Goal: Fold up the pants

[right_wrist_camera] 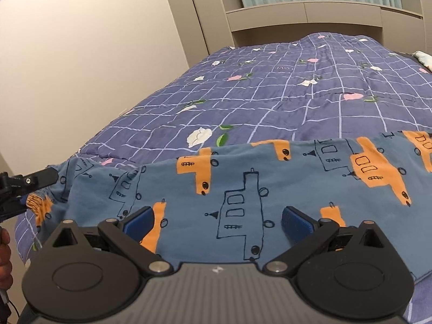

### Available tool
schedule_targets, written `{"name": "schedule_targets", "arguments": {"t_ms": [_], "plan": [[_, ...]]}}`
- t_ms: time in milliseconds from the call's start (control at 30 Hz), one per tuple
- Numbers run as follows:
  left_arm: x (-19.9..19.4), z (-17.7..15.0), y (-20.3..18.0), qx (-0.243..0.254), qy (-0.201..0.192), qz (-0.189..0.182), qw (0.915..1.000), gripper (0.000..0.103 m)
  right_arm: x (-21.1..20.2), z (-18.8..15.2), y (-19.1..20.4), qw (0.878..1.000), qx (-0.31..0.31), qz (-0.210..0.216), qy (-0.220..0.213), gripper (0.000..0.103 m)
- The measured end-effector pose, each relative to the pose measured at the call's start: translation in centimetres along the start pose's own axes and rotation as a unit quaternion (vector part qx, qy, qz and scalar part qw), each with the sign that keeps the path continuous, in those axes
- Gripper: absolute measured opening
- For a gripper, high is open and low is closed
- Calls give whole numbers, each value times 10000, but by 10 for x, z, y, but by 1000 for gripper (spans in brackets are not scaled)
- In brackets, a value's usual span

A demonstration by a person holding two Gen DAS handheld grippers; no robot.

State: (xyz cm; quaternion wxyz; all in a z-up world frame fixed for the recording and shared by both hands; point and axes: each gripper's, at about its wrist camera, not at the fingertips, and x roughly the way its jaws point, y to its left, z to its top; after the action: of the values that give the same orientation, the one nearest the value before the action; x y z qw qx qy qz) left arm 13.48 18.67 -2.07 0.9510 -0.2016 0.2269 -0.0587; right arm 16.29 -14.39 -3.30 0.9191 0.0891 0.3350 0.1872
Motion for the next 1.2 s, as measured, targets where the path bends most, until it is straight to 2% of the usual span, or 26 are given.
{"name": "schedule_targets", "arguments": {"t_ms": [33,67,133,167,233,333,400,467,600,700,767,933,1033,1100,1133,1167,1200], "plan": [[2,-1,2,-15,13,35,10000,69,0,0,1,10000,-26,-4,-7,103],[3,-1,4,-57,48,93,9999,57,0,0,2,10000,-63,-4,-16,103],[9,-2,15,-314,223,266,9989,38,0,1,2,9999,-96,5,-34,103],[11,-3,24,-532,320,358,9974,31,0,1,2,9999,-94,12,-36,103],[16,-4,39,-958,516,578,9924,25,1,1,2,10000,-81,26,-50,103],[20,-7,56,-1490,682,568,9848,27,1,1,1,9999,-77,31,-61,103],[21,-7,58,-1568,716,600,9832,19,2,1,2,9999,-93,40,-67,103],[16,-2,49,-1362,663,748,9856,15,1,0,2,9999,-114,46,-76,103],[-15,13,15,-562,209,863,9945,14,0,1,3,9997,-226,35,-84,103],[-39,18,-5,61,-63,1018,9948,14,-1,4,3,9992,-387,17,-75,103],[-39,15,-6,276,23,1168,9928,14,1,6,3,9989,-473,6,-63,103],[-12,-8,16,83,667,1396,9879,14,14,20,4,9979,-645,-92,-8,103],[-9,-13,20,113,729,1443,9868,16,30,32,7,9968,-792,-114,37,103],[-11,-10,21,150,752,1392,9873,19,42,39,11,9956,-925,-143,95,103],[-13,-8,21,174,760,1389,9872,25,49,44,14,9949,-997,-136,104,103],[-13,-5,20,156,727,1451,9866,38,53,46,17,9944,-1042,-134,108,103],[-16,-2,19,144,652,1505,9864,47,59,49,20,9938,-1096,-134,120,103]]}}
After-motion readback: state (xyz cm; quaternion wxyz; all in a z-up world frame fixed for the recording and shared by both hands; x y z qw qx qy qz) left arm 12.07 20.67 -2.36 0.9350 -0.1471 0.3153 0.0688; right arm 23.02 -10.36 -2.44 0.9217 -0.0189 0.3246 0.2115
